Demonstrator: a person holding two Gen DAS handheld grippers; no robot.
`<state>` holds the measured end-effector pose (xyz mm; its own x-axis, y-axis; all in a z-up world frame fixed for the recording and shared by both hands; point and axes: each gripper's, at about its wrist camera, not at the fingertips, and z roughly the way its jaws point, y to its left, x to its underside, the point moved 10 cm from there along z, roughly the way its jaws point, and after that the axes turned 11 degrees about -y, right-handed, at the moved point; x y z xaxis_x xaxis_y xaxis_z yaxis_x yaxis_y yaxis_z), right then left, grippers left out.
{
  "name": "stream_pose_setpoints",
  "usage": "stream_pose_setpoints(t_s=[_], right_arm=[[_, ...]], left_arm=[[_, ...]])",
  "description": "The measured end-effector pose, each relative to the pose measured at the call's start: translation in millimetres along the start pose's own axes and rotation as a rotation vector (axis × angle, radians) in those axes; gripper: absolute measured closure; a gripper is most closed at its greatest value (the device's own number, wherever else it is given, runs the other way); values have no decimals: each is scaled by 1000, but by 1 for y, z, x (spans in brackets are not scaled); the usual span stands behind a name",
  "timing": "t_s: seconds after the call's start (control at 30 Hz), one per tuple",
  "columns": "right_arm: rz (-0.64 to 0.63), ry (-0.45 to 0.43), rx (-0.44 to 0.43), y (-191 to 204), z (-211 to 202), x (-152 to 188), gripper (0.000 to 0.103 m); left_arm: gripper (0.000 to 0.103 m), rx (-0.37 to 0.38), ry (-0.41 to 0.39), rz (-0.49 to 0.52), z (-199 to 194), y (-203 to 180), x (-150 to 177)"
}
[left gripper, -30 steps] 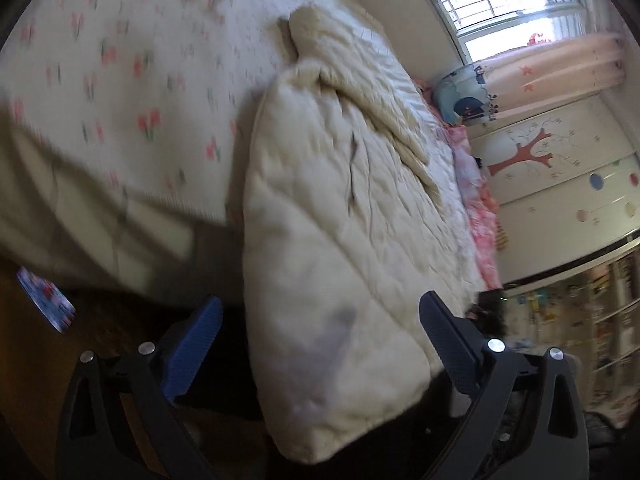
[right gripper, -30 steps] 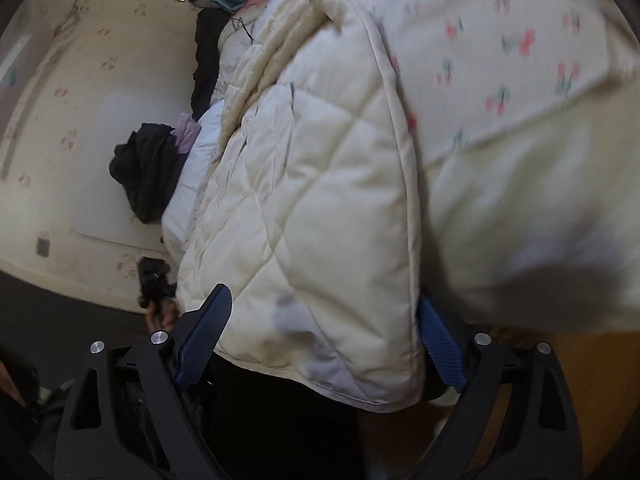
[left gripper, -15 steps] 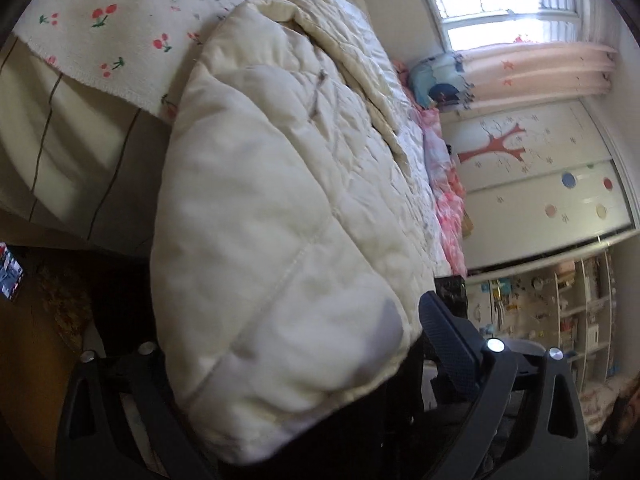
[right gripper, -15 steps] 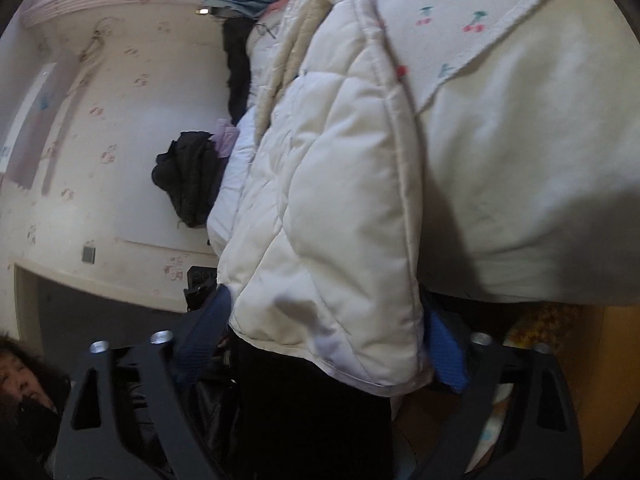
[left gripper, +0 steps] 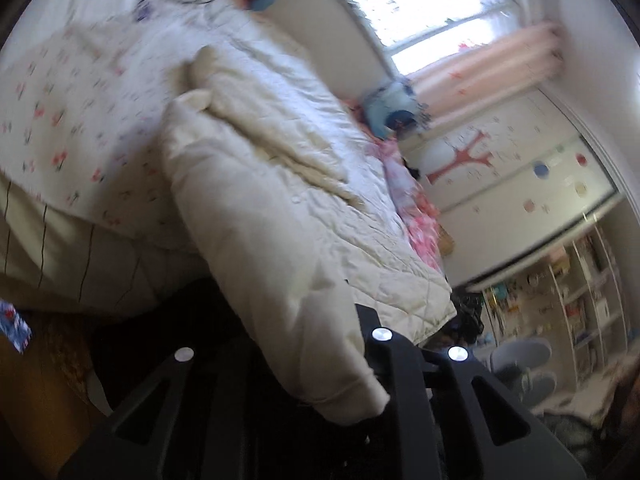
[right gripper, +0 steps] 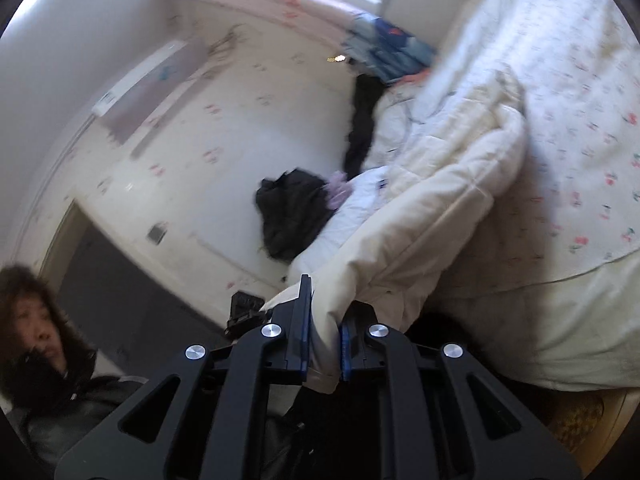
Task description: Fold large clothes
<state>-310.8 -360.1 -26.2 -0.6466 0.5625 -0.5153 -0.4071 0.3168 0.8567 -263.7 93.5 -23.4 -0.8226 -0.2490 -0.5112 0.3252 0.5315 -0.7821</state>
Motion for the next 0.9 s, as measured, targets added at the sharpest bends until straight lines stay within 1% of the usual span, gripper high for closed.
stream_pose_setpoints(t_s=[0.03, 0.07, 0.1, 0.13, 0.17, 0.2, 0.27, 0.3, 0.33, 0.37, 0.4, 0.43, 0.47, 0.5, 0.53, 0.57, 0.6, 0.67, 0.7, 0.77, 0.8, 0.83, 0.9], right_arm=[[-7, 31, -2, 2, -2, 6, 90], [-1, 69, 3, 0, -3, 14, 85], [24, 115, 37, -11, -2, 27, 74], [51, 148, 70, -24, -5, 37, 67], [83, 178, 112, -42, -11, 49, 57], [120, 193, 146, -58, -16, 60, 53], [194, 198, 184, -86, -24, 77, 52], [216, 194, 187, -95, -27, 81, 52], [234, 188, 186, -102, -28, 86, 52], [245, 179, 177, -105, -28, 89, 52], [240, 169, 166, -105, -26, 90, 62], [221, 154, 154, -101, -22, 88, 72], [199, 137, 143, -96, -19, 84, 85], [177, 116, 121, -87, -15, 77, 87], [158, 87, 94, -76, -11, 70, 88], [137, 56, 59, -63, -8, 59, 89], [111, 25, 20, -49, -7, 47, 89], [59, -28, -49, -19, -9, 24, 89], [27, -49, -86, 0, -8, 11, 89], [-27, -60, -135, 27, -8, -6, 89], [-46, -62, -151, 36, -10, -11, 89], [-58, -65, -159, 40, -9, -16, 89], [-46, -74, -156, 35, -7, -27, 89]], left_arm=[[86, -1, 25, 21, -3, -1, 5], [85, -13, 57, 42, -4, 1, 13], [84, -30, 104, 50, -3, 10, 25], [78, -52, 136, 39, -5, 23, 35], [75, -74, 159, 18, -5, 36, 43], [69, -91, 179, -29, -6, 54, 53], [60, -96, 177, -79, -6, 70, 59], [55, -92, 165, -105, -7, 77, 61], [52, -87, 156, -120, -6, 79, 62], [52, -88, 146, -128, -6, 81, 62], [52, -92, 127, -128, -6, 82, 60], [52, -93, 86, -119, -8, 79, 53], [54, -88, 48, -112, -10, 75, 45], [73, -79, 21, -112, -13, 73, 38], [83, -67, 3, -116, -16, 69, 33], [84, -49, -31, -115, -20, 62, 24], [87, -29, -50, -110, -24, 55, 19], [89, 2, -84, -88, -31, 36, 8], [89, 35, -99, -63, -37, 19, 1], [89, 91, -110, -18, -44, -1, -7], [89, 107, -114, 13, -48, -9, -12], [89, 111, -115, 21, -51, -10, -17], [89, 102, -117, -5, -50, 5, -29]])
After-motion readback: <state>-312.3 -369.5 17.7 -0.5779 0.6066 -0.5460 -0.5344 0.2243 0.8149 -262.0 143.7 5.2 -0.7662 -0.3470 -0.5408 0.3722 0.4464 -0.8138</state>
